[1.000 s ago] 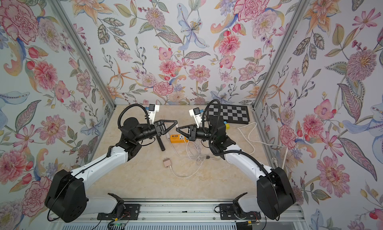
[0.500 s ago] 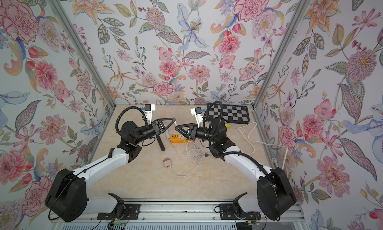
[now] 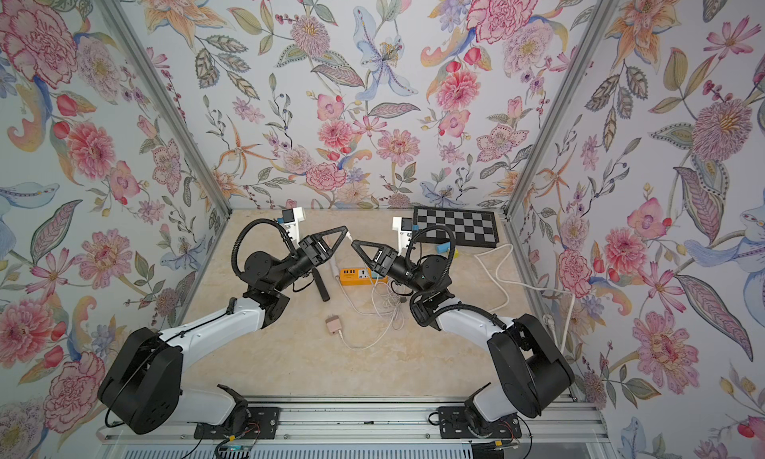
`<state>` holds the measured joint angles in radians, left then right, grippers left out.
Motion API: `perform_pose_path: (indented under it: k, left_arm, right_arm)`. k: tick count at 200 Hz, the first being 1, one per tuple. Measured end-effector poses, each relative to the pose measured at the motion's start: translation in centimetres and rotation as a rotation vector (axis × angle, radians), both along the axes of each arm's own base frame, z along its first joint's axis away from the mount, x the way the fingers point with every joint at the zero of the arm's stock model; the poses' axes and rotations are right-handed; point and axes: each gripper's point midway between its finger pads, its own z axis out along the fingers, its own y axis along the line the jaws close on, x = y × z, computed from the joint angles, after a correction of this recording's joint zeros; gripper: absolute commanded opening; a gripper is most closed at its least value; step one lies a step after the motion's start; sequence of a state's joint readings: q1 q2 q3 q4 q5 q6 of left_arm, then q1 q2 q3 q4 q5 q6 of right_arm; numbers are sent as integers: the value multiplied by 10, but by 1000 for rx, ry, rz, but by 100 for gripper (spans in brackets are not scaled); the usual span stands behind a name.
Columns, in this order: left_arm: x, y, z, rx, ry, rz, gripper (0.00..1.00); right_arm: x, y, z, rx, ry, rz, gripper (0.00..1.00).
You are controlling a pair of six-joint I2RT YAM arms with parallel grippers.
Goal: Charge the electric toothbrush
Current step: Pick up the charging cable from the center of the board.
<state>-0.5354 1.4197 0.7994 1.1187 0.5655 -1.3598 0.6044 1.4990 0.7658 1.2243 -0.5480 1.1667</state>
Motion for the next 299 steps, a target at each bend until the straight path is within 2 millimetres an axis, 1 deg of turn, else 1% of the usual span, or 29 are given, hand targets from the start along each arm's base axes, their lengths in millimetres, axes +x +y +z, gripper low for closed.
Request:
perform_pose_path:
  k: [9, 39, 48, 76, 90, 124, 141, 158, 180, 183, 197, 212, 224, 233, 246, 253, 266, 273, 280, 289, 299]
  left_arm:
    - [0, -1, -1, -2, 2, -2, 0]
    - [0, -1, 1, -18, 2, 5, 0]
    - [1, 0, 2, -22, 0, 10, 0]
    - [5, 0, -1, -25, 11, 26, 0]
    - [6, 1, -1, -26, 13, 30, 0]
    - [6, 1, -2, -28, 16, 32, 0]
    - [6, 1, -2, -27, 16, 32, 0]
    - [7, 1, -2, -28, 18, 35, 0]
    - [7, 2, -2, -28, 14, 40, 0]
    - [7, 2, -2, -26, 13, 42, 3]
    - [9, 2, -5, 1, 6, 62, 25]
    - [12, 4, -14, 83, 17, 111, 39]
    - [18, 12, -19, 183, 30, 199, 42]
    - [24, 23, -19, 255, 44, 290, 43]
    - [32, 47, -15, 361, 71, 443, 43]
    - [37, 63, -13, 420, 92, 527, 43]
    - [48, 91, -19, 519, 137, 649, 44]
    - [53, 106, -29, 574, 170, 702, 45]
    - [58, 120, -45, 632, 213, 742, 45]
    - [63, 133, -71, 707, 272, 769, 45]
    - [67, 144, -107, 783, 351, 776, 46]
  right_arm:
    - [0, 1, 1, 11, 0, -2, 50]
    - [4, 4, 8, 64, -1, 0, 28]
    - [5, 6, 8, 73, 1, 4, 23]
    - [7, 8, 8, 105, 4, 14, 20]
    - [8, 8, 8, 114, 6, 12, 21]
    - [11, 9, 11, 125, 7, 13, 21]
    - [12, 11, 13, 130, 3, 16, 16]
    - [12, 12, 16, 136, -5, 18, 8]
    - [12, 13, 17, 136, -7, 19, 3]
    - [12, 13, 17, 136, -7, 20, 2]
    - [13, 14, 15, 123, -7, 14, 0]
    - [16, 13, 9, 92, -2, 1, 0]
    - [18, 10, 2, 51, -1, -16, 0]
    - [18, 3, -1, 18, 0, -31, 0]
    - [18, -9, -4, -38, -9, -61, 0]
    - [17, -15, -4, -72, -17, -81, 0]
    - [13, -24, -4, -146, -38, -120, 0]
    - [8, -27, -3, -190, -56, -132, 1]
    - [1, -29, -4, -234, -73, -140, 1]
    - [-6, -32, -4, -283, -97, -149, 1]
    - [-14, -34, -6, -329, -113, -157, 1]
